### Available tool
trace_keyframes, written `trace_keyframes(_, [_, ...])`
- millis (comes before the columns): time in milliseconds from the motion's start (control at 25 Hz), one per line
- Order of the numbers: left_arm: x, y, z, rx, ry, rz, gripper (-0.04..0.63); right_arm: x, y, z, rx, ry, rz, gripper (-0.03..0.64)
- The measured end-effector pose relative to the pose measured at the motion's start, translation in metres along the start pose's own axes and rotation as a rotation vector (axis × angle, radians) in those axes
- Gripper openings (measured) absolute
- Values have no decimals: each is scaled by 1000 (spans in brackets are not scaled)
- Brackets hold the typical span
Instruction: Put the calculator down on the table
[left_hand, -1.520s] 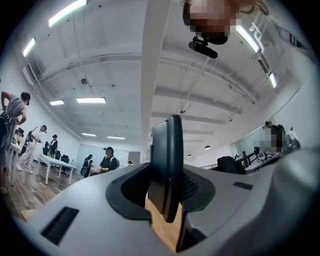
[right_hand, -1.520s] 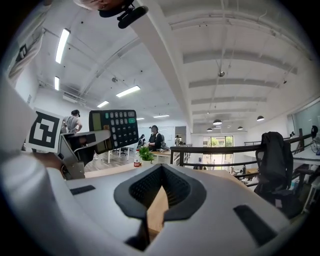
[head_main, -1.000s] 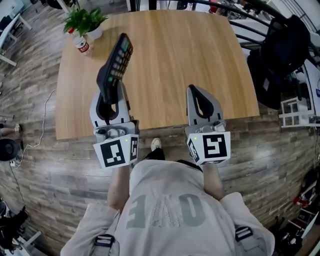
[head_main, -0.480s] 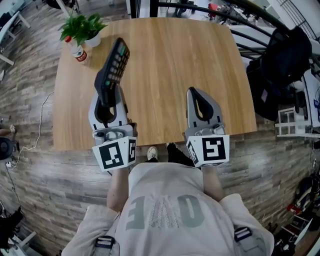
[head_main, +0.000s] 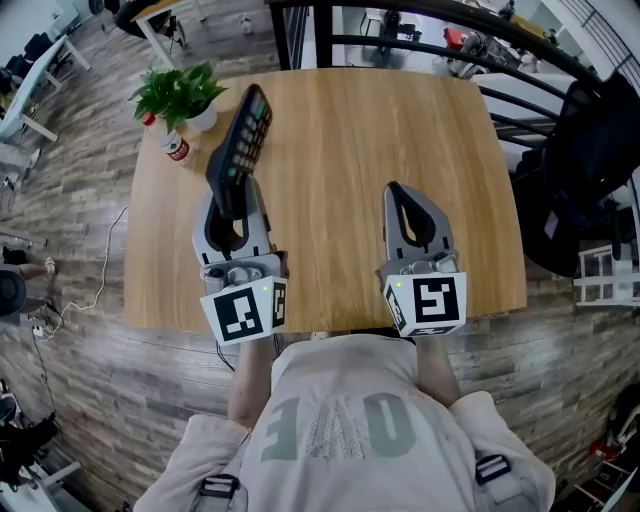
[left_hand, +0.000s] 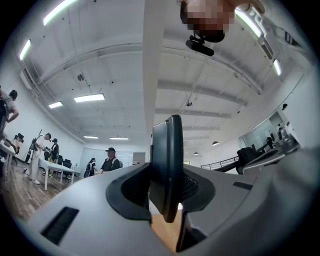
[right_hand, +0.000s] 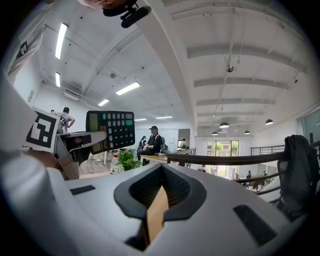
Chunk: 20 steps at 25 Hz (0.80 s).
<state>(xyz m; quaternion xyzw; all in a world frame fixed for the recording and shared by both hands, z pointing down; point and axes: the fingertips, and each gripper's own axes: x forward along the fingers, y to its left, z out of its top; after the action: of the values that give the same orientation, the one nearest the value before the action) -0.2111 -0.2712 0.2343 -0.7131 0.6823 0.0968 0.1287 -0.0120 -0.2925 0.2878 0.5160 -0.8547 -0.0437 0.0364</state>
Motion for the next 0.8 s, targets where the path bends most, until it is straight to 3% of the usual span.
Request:
trace_keyframes(200, [20, -19, -19, 43, 67, -81, 112, 17, -20, -6, 1, 8, -10, 18])
trace_keyframes(360, [40, -35, -46, 176, 247, -192, 112, 26, -30, -15, 3, 36, -11, 18])
trace_keyframes(480, [52, -46, -62, 193, 330, -267, 112, 30, -36, -23, 0, 63, -16, 18])
trace_keyframes(680, [66, -70, -97, 229, 461, -457, 112, 32, -46, -39, 4, 105, -25, 18])
trace_keyframes(800, [67, -91, -119, 247, 558, -611, 112, 30, -56, -48, 7, 127, -36, 18])
